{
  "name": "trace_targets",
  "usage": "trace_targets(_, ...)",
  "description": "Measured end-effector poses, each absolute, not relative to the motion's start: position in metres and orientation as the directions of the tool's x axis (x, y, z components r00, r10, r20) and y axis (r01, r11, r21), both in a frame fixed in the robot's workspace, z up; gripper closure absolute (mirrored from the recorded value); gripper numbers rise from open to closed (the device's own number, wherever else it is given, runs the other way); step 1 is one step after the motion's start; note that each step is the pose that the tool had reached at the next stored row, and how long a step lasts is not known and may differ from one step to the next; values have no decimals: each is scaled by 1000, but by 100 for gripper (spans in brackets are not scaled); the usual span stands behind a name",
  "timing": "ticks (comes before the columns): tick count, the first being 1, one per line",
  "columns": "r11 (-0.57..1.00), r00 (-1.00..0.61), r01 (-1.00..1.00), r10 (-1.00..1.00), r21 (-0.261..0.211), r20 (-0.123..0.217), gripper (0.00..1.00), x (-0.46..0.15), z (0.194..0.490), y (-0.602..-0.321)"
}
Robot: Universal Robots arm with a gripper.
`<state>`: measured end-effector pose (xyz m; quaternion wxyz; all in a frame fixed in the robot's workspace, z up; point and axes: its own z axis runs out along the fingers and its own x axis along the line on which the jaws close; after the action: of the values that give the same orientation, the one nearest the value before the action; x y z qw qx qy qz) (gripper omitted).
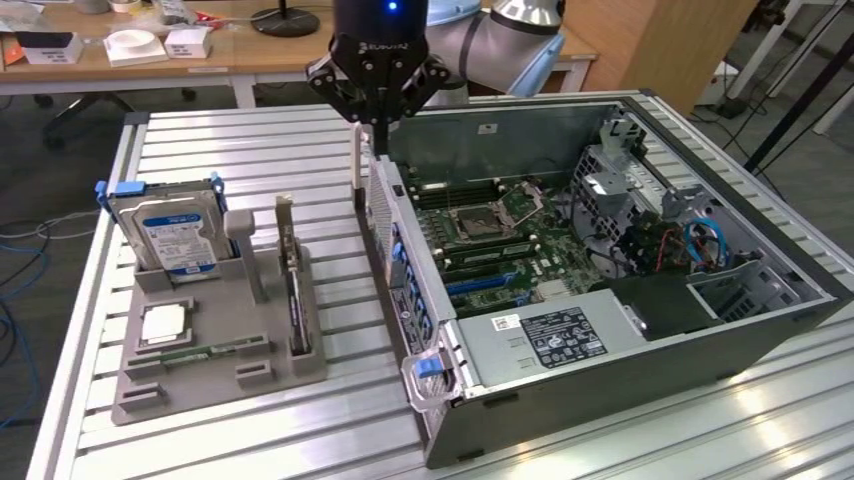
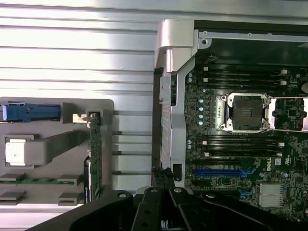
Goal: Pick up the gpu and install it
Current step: 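Reach for the gpu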
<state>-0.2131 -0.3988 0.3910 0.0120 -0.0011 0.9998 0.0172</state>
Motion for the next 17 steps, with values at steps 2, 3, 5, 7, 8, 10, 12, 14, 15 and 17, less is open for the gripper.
trace_targets(2, 999, -1000, -3, -3, 34, -24, 89, -215, 391, -399)
trace_targets(3, 999, -1000, -4, -3, 34, -24, 89, -215, 391, -399)
trace_targets(5, 999, -1000, -4, -3, 34, -24, 89, -217, 391, -399)
trace_targets(7, 999, -1000, -4, -3, 34, -24, 89, -218, 391, -399)
trace_targets(8, 999, -1000, -5, -4, 34, -24, 89, -219, 391, -399)
trace_targets(10, 999, -1000, -5, -4, 34, -24, 89, -221, 391, -399)
trace_targets(12, 999, -1000, -5, -4, 34, -24, 89, -222, 391, -399)
trace_targets(14, 999, -1000, -5, -4, 34, -24, 89, -222, 391, -399)
trace_targets(15, 999, -1000, -5, -4, 34, -24, 89, -222, 391, -399)
trace_targets(17, 999, -1000, -5, -4, 34, -24, 89, -223, 391, -399)
